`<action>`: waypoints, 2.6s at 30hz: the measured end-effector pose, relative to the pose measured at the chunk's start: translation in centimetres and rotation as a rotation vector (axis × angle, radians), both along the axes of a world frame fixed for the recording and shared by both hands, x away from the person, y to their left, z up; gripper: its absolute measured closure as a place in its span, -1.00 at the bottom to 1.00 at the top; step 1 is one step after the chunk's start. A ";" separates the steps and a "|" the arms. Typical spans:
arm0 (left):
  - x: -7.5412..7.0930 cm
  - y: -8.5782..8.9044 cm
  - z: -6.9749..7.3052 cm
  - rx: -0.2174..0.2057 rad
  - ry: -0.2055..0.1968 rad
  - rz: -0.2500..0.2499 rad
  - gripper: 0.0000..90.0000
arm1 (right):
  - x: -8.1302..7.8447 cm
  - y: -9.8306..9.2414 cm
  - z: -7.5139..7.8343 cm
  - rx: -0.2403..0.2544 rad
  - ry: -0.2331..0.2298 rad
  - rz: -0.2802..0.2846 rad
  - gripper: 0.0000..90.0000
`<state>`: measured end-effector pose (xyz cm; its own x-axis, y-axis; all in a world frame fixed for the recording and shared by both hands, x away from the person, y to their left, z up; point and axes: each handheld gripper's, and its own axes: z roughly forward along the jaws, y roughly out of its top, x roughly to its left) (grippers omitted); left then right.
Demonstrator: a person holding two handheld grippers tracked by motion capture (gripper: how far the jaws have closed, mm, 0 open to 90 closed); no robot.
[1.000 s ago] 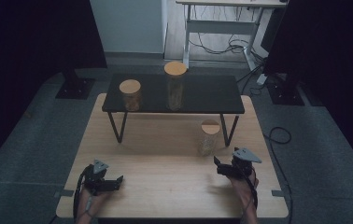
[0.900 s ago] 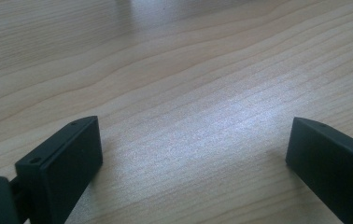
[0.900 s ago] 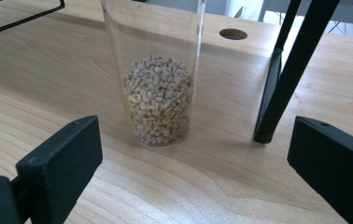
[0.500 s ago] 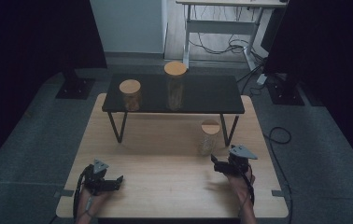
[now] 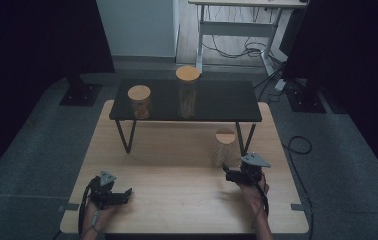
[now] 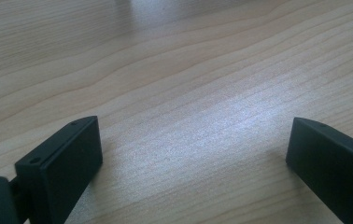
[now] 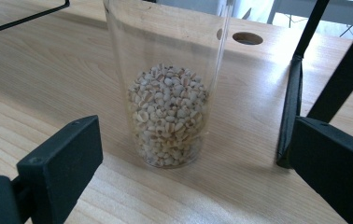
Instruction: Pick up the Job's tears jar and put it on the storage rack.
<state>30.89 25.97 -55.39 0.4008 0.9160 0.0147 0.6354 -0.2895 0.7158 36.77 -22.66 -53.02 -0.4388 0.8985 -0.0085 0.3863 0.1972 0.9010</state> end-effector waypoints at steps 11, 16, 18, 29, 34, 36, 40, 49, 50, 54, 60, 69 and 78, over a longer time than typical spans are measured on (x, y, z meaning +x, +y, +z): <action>0.0 0.0 0.0 0.000 0.000 0.000 -0.93 | 0.7 0.5 -0.2 0.004 0.000 0.002 -0.94; 0.0 0.0 0.0 0.000 0.000 0.000 -0.93 | 1.0 0.8 -0.3 0.001 0.000 0.005 -0.94; 0.0 0.0 0.0 0.000 0.000 0.000 -0.93 | 1.1 0.9 -0.3 0.000 0.002 0.005 -0.94; 0.0 0.0 0.0 0.000 0.000 0.000 -0.93 | 1.6 1.2 -0.4 0.003 0.001 0.007 -0.93; 0.0 0.0 0.0 0.000 0.000 0.000 -0.93 | 1.9 1.5 -0.4 0.006 0.002 0.010 -0.93; 0.0 0.0 0.0 0.000 0.000 0.000 -0.93 | 2.0 1.7 -0.4 0.005 0.000 0.015 -0.92; 0.0 0.0 0.0 0.000 0.000 0.000 -0.93 | 2.2 1.9 -0.4 0.010 0.002 0.018 -0.92; 0.0 0.0 0.0 0.000 0.000 0.000 -0.93 | 2.7 2.2 -0.5 0.017 0.003 0.017 -0.90; 0.0 0.0 0.0 -0.001 0.000 0.000 -0.93 | 2.8 2.2 -0.6 0.019 0.004 0.018 -0.90; 0.0 0.0 0.0 0.000 0.000 0.000 -0.93 | 3.1 2.4 -0.6 0.022 0.006 0.017 -0.89; 0.0 0.0 0.0 0.000 0.000 0.000 -0.93 | 3.4 2.7 -0.7 0.021 0.007 0.022 -0.88; 0.0 0.0 0.0 -0.001 0.000 0.000 -0.93 | 3.8 3.0 -1.0 0.021 0.002 0.020 -0.82; 0.0 0.0 0.0 -0.001 0.000 0.000 -0.93 | 4.2 3.3 -1.1 0.025 -0.002 0.023 -0.74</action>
